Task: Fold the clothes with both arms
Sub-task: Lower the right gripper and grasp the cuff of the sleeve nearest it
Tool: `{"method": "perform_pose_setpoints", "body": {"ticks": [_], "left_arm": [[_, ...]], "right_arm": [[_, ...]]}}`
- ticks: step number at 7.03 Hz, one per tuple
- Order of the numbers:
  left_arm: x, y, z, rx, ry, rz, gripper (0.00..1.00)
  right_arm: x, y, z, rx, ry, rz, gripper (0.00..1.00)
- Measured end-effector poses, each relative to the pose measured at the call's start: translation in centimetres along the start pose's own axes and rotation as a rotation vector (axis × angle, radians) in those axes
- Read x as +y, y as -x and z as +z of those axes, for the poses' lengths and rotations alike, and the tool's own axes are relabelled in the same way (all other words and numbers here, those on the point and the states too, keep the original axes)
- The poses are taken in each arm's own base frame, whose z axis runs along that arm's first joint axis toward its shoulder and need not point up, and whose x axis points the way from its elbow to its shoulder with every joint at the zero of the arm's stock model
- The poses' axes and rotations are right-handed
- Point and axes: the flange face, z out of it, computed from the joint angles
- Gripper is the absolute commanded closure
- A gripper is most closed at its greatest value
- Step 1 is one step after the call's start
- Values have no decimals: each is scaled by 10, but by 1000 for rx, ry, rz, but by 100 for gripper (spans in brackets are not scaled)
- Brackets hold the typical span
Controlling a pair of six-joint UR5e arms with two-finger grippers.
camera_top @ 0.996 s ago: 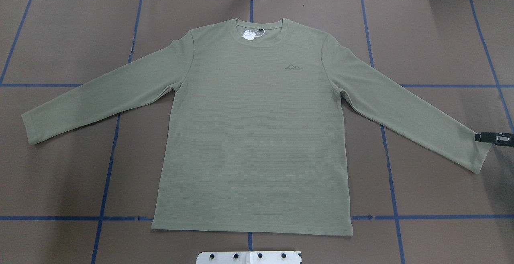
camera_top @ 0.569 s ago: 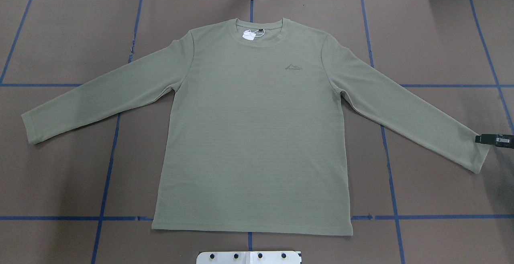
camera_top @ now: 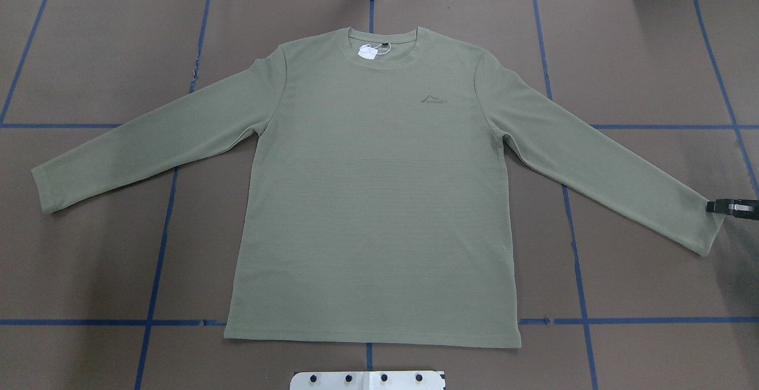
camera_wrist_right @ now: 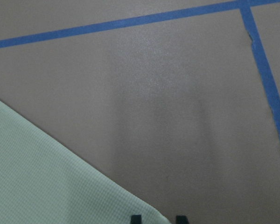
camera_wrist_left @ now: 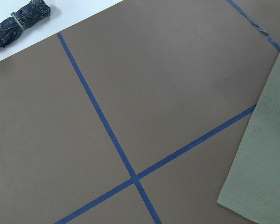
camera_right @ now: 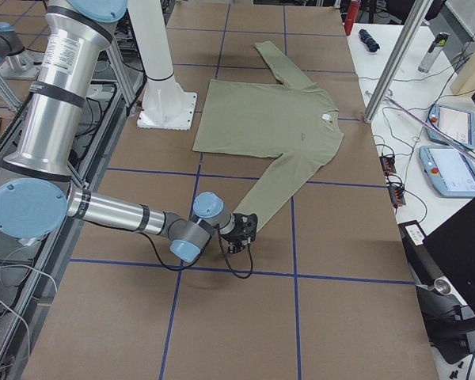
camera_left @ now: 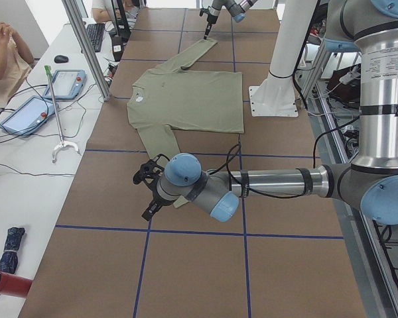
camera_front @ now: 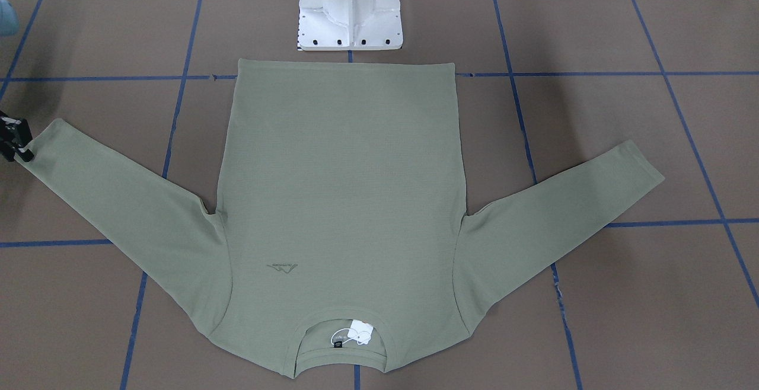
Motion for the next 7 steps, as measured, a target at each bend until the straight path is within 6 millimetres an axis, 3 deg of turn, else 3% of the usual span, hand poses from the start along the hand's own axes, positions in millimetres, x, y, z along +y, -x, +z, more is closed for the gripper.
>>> {"method": "perform_pose_setpoints", "body": {"ticks": [2, 4, 7], "left_arm": [[-1, 0, 0, 0, -1, 1, 0], [-1, 0, 0, 0, -2, 2, 0], [-1, 0, 0, 0, -1, 1, 0]], "right_arm": [[-6, 17, -10, -33, -13, -2, 100], [-23, 55, -37, -68, -25, 15, 100], [-82, 163, -125, -2, -48, 95, 100]]}}
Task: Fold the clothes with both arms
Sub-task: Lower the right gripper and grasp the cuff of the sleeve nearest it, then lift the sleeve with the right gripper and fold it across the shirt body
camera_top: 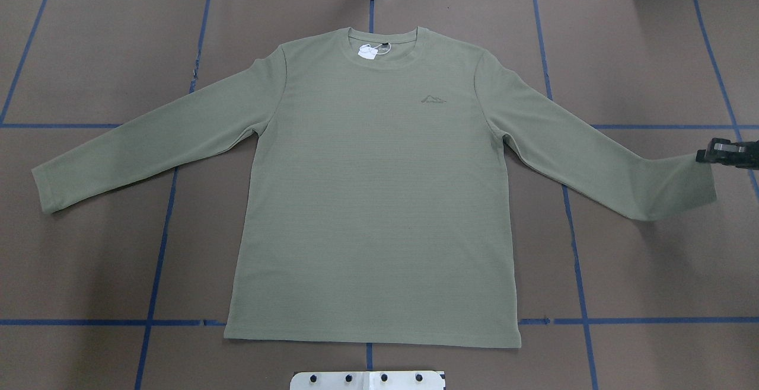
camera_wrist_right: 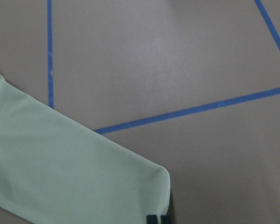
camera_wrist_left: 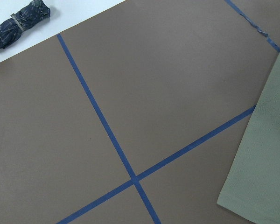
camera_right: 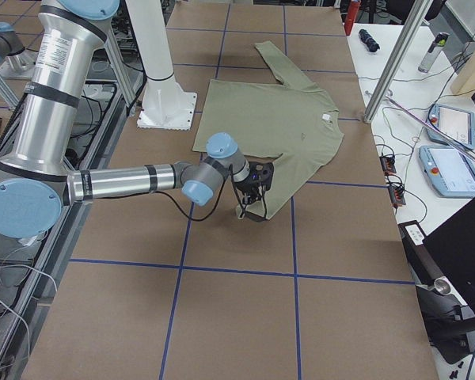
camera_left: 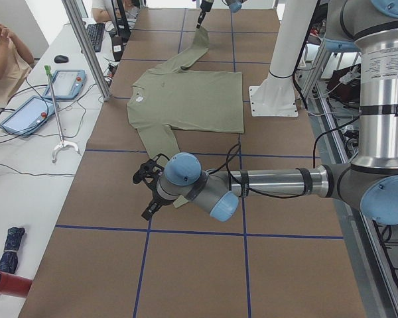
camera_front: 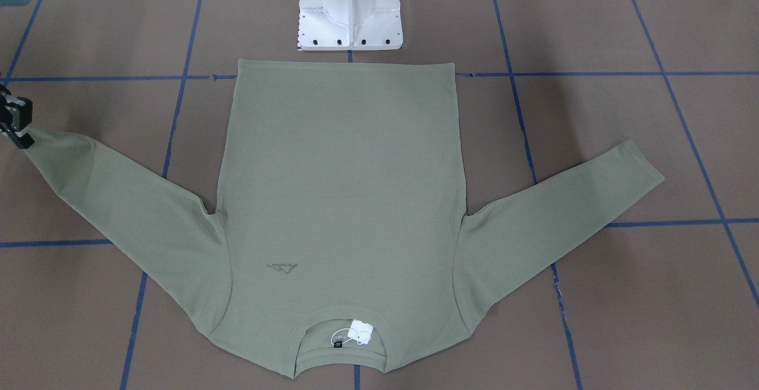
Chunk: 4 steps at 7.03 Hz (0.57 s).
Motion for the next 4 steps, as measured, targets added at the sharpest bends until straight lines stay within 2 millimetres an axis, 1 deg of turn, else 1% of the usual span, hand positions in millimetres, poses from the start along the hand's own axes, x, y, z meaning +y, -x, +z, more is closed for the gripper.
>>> {"method": "perform_pose_setpoints", "body": {"ticks": [1, 2, 3, 4], "left_arm": [[0, 0, 0, 0, 0, 0, 0], [0, 0, 0, 0, 0, 0, 0], [0, 0, 0, 0, 0, -1, 0], [1, 0, 0, 0, 1, -1, 0]], "right_arm": [[-19, 35, -16, 6, -19, 5, 100], [-41, 75, -23, 17, -47, 4, 100], [-62, 125, -24, 60, -81, 4, 100], [-77, 193, -22, 144, -113, 3, 100]]}}
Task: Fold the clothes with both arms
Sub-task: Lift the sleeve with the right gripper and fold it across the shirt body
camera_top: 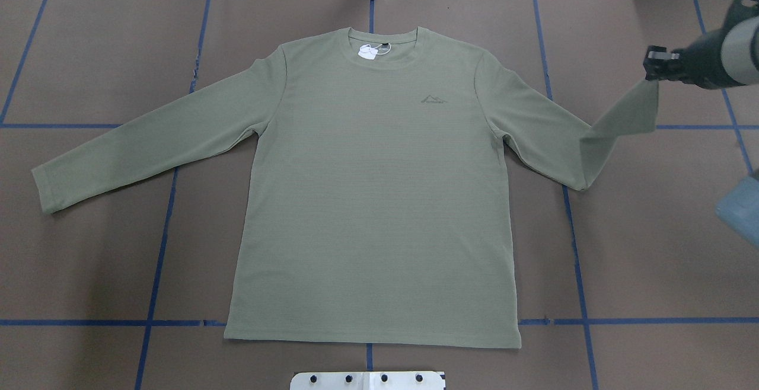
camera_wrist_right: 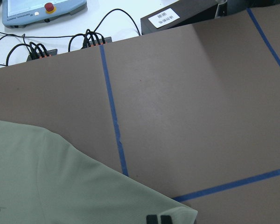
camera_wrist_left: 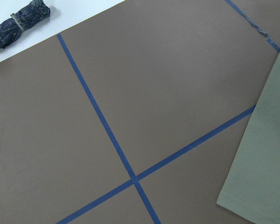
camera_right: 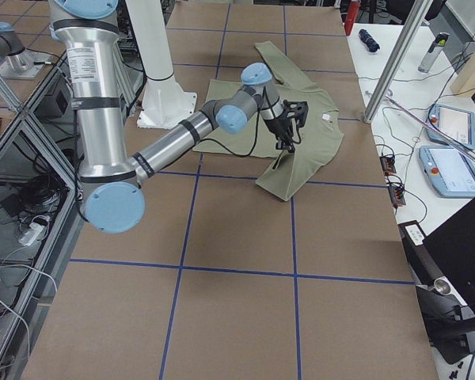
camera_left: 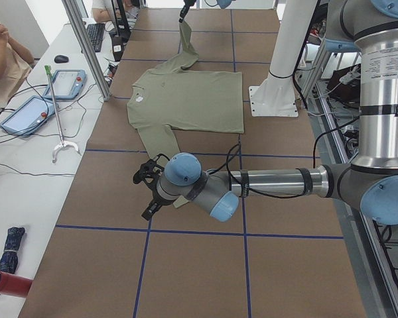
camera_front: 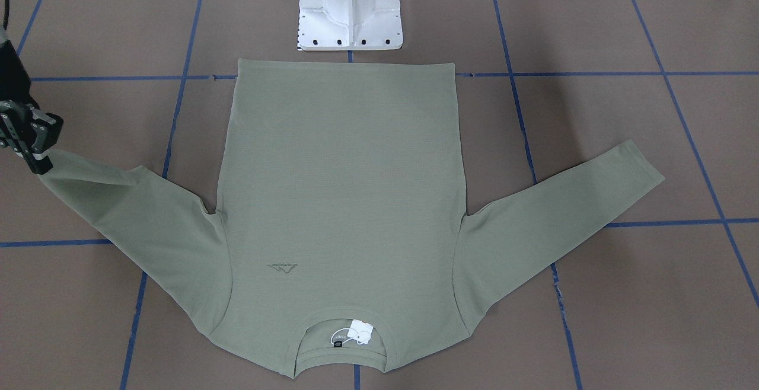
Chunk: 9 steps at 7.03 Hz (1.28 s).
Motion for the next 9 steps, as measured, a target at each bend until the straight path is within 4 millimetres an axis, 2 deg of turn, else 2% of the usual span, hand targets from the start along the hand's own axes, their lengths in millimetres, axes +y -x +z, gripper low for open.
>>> {"method": "perform_pose_setpoints", "body": {"ticks": [2, 3, 5, 6, 7, 8, 9], "left_arm": [[0, 0, 0, 0, 0, 0, 0], [1, 0, 0, 0, 1, -2, 0], [2, 1, 1, 0, 3, -4, 0], [3, 2, 2, 1, 5, -6, 0], [4, 3, 3, 2, 7, -8, 0], [5, 3, 3, 2, 9, -10, 0], [8, 4, 4, 3, 12, -13, 0]], "right_arm": [[-12, 140, -14, 143, -62, 64, 100], [-12, 205, -17, 165, -106, 114, 100], [5, 355, -2, 195, -218, 224, 100], [24, 417, 7, 174, -281, 239, 100], [45, 455, 10, 141, -326, 222, 100], [70, 484, 13, 122, -361, 181, 100], [106, 506, 22, 101, -387, 120, 100]]}}
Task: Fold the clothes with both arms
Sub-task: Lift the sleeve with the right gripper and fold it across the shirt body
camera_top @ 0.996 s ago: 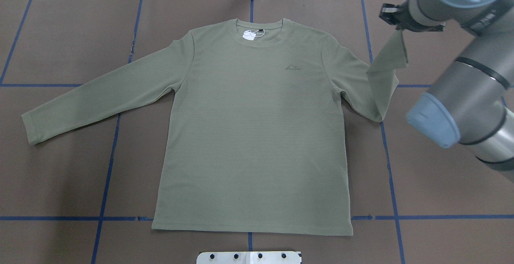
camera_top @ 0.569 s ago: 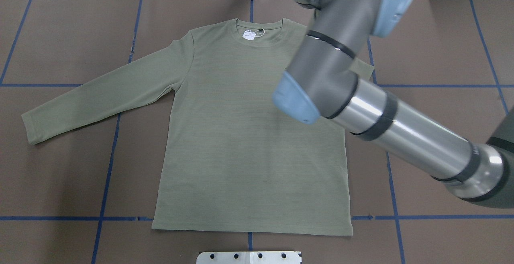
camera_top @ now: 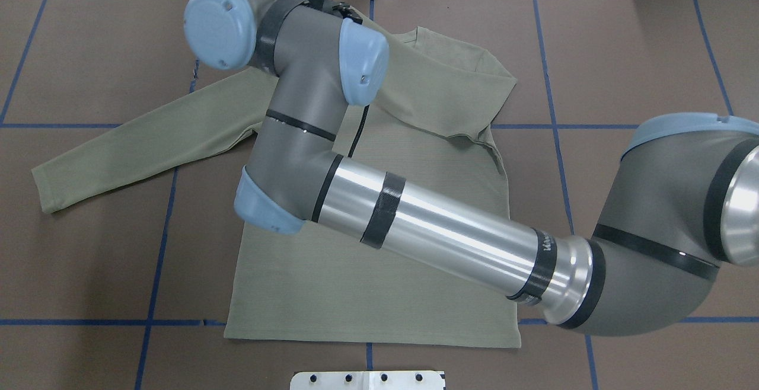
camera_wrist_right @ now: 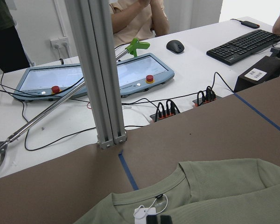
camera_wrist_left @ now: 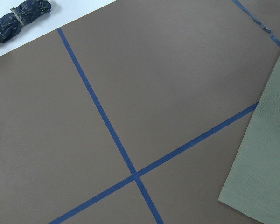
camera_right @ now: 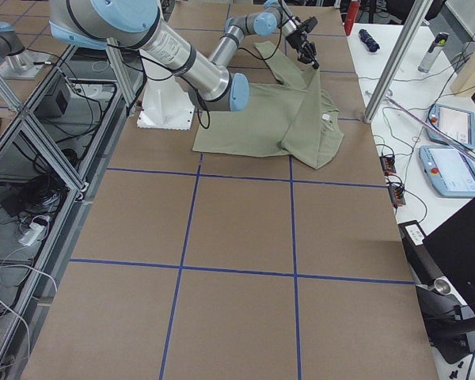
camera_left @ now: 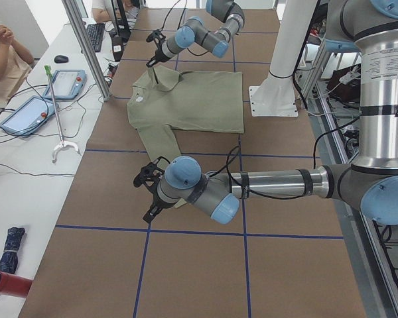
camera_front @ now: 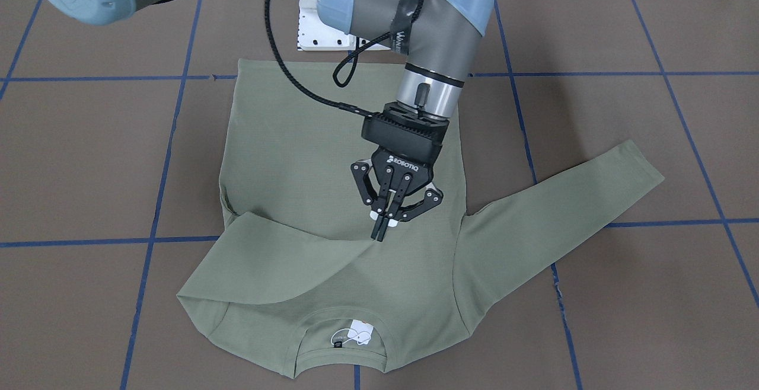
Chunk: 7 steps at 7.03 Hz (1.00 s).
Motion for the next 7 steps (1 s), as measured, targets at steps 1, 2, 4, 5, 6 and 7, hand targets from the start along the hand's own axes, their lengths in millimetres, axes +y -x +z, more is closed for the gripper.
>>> {"method": "perform_pose_setpoints", "body": {"ticks": [1, 2, 4, 5, 6, 7], "left_arm": [[4, 0, 1, 6, 4, -4, 0], [6, 0, 2, 17, 5, -5, 0], [13, 3, 7, 29, 0, -1, 0], [15, 5, 8, 30, -3, 2, 0], [16, 5, 9, 30, -5, 3, 0], [16, 5, 9, 31, -5, 4, 0]], "right_arm": [[43, 13, -8, -45, -17, -54, 100], [74, 24, -19, -76, -18, -87, 100], [91, 41, -32, -96, -14, -108, 100], [82, 47, -33, -104, -19, -106, 100], [72, 50, -21, -107, -29, -103, 100], [67, 50, -3, -106, -38, -99, 97]]}}
